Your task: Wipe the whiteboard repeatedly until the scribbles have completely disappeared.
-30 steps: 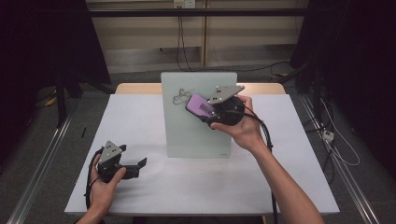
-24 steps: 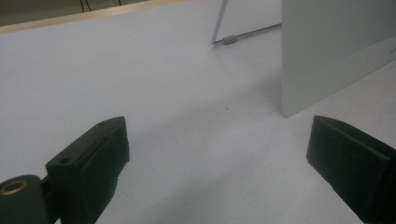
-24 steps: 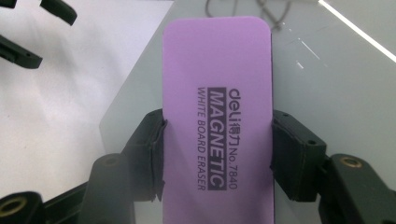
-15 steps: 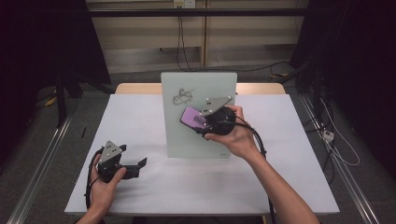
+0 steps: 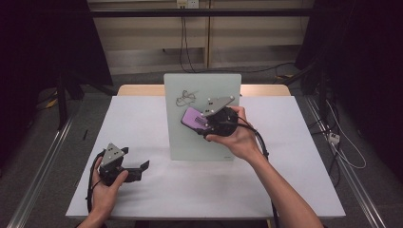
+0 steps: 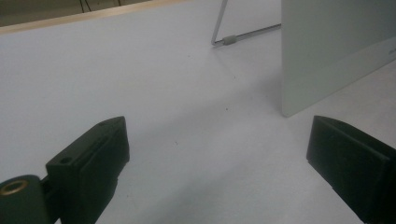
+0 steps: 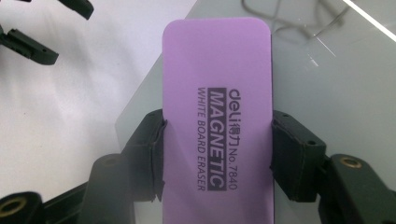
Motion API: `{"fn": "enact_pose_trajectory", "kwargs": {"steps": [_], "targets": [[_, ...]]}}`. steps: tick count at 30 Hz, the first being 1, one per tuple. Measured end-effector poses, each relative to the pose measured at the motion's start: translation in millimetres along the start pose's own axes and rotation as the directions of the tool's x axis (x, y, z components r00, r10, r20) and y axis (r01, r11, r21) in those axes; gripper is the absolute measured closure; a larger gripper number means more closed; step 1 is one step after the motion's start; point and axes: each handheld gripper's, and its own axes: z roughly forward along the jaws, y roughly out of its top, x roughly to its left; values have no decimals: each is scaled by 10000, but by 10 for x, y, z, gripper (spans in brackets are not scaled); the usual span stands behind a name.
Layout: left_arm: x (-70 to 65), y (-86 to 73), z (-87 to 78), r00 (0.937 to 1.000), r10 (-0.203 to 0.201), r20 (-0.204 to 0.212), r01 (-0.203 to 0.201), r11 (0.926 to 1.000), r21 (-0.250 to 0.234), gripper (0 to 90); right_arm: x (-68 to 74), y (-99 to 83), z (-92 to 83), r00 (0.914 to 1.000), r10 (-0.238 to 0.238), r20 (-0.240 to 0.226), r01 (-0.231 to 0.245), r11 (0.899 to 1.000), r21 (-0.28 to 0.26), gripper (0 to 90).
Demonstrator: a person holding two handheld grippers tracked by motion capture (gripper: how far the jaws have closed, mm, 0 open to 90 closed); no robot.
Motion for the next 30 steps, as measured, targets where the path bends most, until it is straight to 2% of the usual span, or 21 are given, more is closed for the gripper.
{"fn": "enact_pose_trajectory", "kwargs": {"steps": [17,21,25,30], "targets": [[-2,1,2,10000,10,10,-10,10000,-17,58,-281,294,-288,9950,272,962,-218,9981,-568,418],[0,0,1,10000,1,10,-1,10000,-11,58,-336,339,-328,9937,391,1050,-310,9965,-772,418],[0,1,3,10000,-12,-14,12,10000,0,58,-332,354,-318,9929,342,1136,-250,9964,-813,418],[-2,2,1,10000,3,-7,-3,10000,-20,58,-254,353,-227,9949,120,1003,-64,9984,-567,418]]}}
